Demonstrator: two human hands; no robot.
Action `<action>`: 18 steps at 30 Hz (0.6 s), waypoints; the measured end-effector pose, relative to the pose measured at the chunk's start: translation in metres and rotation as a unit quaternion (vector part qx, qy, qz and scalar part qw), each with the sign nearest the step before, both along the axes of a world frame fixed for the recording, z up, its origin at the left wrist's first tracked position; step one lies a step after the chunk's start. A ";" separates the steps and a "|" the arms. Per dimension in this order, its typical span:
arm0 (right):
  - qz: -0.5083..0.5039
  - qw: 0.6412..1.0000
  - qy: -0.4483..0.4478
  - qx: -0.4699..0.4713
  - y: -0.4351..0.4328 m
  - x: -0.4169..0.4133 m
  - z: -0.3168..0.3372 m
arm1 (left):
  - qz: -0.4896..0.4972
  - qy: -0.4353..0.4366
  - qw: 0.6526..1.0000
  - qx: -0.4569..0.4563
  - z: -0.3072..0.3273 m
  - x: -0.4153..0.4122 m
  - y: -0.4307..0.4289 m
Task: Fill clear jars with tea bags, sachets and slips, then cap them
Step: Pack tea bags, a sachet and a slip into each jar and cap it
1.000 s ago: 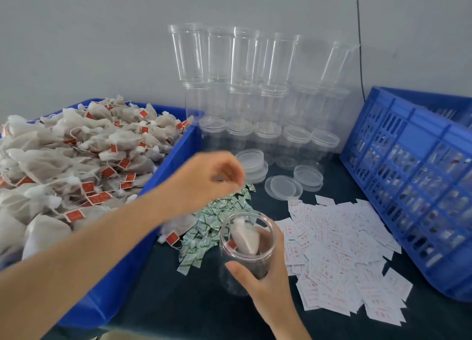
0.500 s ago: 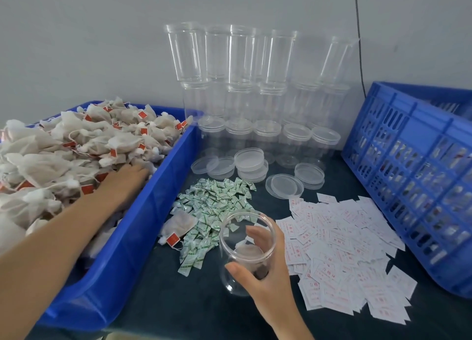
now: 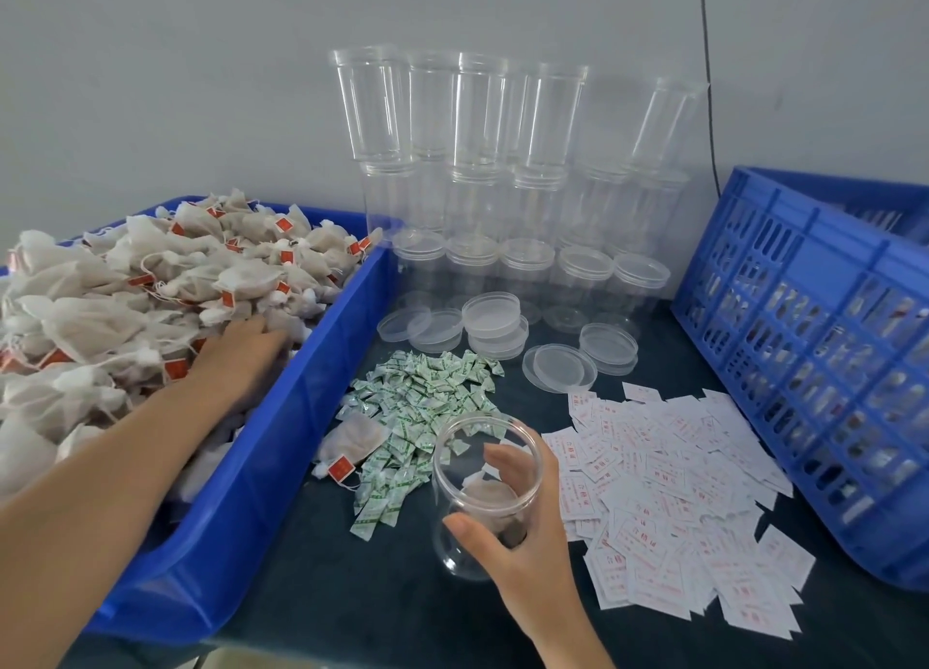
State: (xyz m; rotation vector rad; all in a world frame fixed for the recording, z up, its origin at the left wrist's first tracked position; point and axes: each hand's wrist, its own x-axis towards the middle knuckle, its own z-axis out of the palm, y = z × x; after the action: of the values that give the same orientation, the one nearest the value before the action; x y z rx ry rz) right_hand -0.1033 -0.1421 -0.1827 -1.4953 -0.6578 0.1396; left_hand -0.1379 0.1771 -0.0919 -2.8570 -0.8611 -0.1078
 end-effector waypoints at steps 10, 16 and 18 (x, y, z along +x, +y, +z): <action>-0.005 1.000 -0.002 -0.002 0.001 0.001 0.001 | -0.148 -0.362 0.866 -0.311 0.068 0.000 -0.085; -0.011 1.000 -0.005 -0.008 0.001 0.001 0.005 | -0.337 -0.168 0.858 -0.348 0.068 -0.021 -0.170; -0.006 1.000 -0.001 -0.012 0.000 0.001 0.004 | -0.345 -0.092 0.895 -0.267 0.058 -0.018 -0.173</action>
State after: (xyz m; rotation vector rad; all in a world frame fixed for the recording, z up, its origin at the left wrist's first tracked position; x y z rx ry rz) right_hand -0.1020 -0.1420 -0.1788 -1.5229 -0.6513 0.1378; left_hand -0.1554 0.0039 -0.0338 -3.5782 0.2022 -0.2587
